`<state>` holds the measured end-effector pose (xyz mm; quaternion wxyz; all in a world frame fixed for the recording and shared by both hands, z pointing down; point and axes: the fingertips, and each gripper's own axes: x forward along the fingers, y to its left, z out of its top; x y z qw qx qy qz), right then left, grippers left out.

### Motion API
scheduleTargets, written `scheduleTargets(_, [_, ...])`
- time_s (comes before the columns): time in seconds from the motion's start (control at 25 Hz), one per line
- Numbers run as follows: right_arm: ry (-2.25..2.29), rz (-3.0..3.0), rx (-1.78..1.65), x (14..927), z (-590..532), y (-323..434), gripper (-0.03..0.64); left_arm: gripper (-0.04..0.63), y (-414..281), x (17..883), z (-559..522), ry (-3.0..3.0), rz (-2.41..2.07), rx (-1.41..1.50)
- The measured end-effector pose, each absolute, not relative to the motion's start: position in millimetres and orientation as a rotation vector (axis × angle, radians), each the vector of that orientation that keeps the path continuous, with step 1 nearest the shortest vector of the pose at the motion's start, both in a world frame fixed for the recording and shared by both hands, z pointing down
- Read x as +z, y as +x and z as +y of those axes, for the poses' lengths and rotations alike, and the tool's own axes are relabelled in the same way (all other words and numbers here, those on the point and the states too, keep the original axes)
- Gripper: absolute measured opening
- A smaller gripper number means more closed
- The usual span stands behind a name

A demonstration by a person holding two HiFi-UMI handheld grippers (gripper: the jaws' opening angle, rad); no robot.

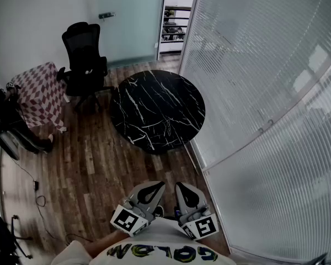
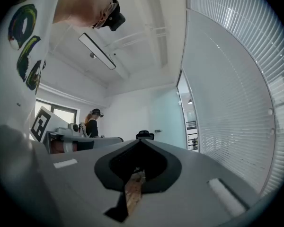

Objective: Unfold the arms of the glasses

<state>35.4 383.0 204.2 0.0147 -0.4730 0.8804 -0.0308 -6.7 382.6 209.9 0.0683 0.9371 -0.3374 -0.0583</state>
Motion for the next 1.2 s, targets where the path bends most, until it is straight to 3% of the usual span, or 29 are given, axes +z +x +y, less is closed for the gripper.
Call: scheduleTargets(1.2, [-1.454, 2.686, -0.184, 215, 383, 101, 0.002, 0.005, 54, 224, 385, 2.741, -1.027, -0.124])
